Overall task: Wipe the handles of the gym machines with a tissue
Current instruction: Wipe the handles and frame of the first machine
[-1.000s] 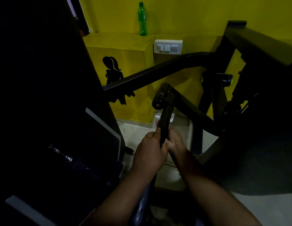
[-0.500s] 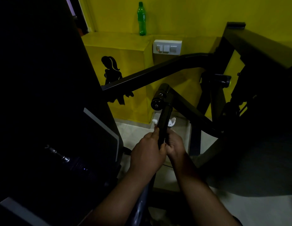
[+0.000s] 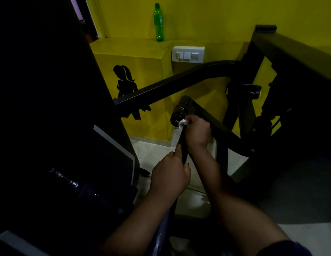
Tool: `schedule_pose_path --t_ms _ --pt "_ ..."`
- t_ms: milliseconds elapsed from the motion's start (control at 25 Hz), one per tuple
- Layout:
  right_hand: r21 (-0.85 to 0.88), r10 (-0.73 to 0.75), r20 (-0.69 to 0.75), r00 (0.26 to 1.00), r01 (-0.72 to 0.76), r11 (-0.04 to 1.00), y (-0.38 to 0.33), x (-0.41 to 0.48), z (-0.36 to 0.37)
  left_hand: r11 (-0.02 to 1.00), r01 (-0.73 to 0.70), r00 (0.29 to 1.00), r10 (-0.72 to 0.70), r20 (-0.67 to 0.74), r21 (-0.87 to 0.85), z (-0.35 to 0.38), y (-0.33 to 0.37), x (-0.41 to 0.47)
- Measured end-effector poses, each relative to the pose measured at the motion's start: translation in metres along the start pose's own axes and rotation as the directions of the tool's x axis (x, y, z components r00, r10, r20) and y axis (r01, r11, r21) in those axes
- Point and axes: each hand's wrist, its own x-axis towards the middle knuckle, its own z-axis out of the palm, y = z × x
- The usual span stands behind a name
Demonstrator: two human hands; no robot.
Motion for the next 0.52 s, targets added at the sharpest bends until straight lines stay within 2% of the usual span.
schedule_pose_path --t_ms 80,120,200,240,280,320,360,400,440,480,520 --pt "0.011 0.041 -0.017 0.999 -0.041 0.999 0.001 0.014 0.003 1.0 0.008 1.0 -0.009 0.007 0.009 -0.001 0.001 0.0" --pt "0.08 0.109 -0.061 0.992 -0.104 0.991 0.003 0.017 0.005 1.0 0.011 1.0 -0.011 0.011 0.012 -0.002 0.001 0.0" --pt "0.32 0.366 -0.12 0.923 -0.313 0.894 0.01 0.012 0.012 1.0 0.013 1.0 -0.013 0.019 0.021 -0.003 0.002 0.0" --pt "0.476 0.501 -0.059 0.863 -0.417 0.774 0.016 0.007 0.016 1.0 0.011 1.0 -0.012 0.02 0.022 -0.003 0.001 0.0" --pt "0.609 0.587 0.069 0.806 -0.5 0.616 0.023 0.006 0.02 1.0 0.012 1.0 -0.012 0.021 0.019 -0.003 0.001 0.001" --pt "0.658 0.605 0.228 0.763 -0.579 0.482 0.03 0.004 0.021 1.0 0.015 1.0 -0.015 0.024 0.012 -0.002 0.001 0.001" --pt "0.648 0.574 0.415 0.706 -0.672 0.358 0.035 0.003 0.02 1.0 0.017 0.999 -0.018 0.027 0.007 -0.002 0.001 0.002" --pt "0.614 0.537 0.581 0.611 -0.763 0.204 0.039 0.005 0.021 1.0 0.022 0.999 -0.022 0.029 0.006 -0.002 0.002 0.003" --pt "0.583 0.478 0.719 0.504 -0.812 -0.021 0.04 0.005 0.021 1.0 0.028 0.999 -0.028 0.032 0.004 -0.002 0.002 0.002" --pt "0.556 0.378 0.81 0.447 -0.791 -0.256 0.041 0.004 0.023 0.999 0.032 0.999 -0.032 0.032 -0.005 -0.002 0.002 0.002" --pt "0.532 0.268 0.847 0.46 -0.738 -0.415 0.038 -0.003 0.024 0.999 0.034 0.999 -0.033 0.031 -0.018 -0.002 0.001 0.002"
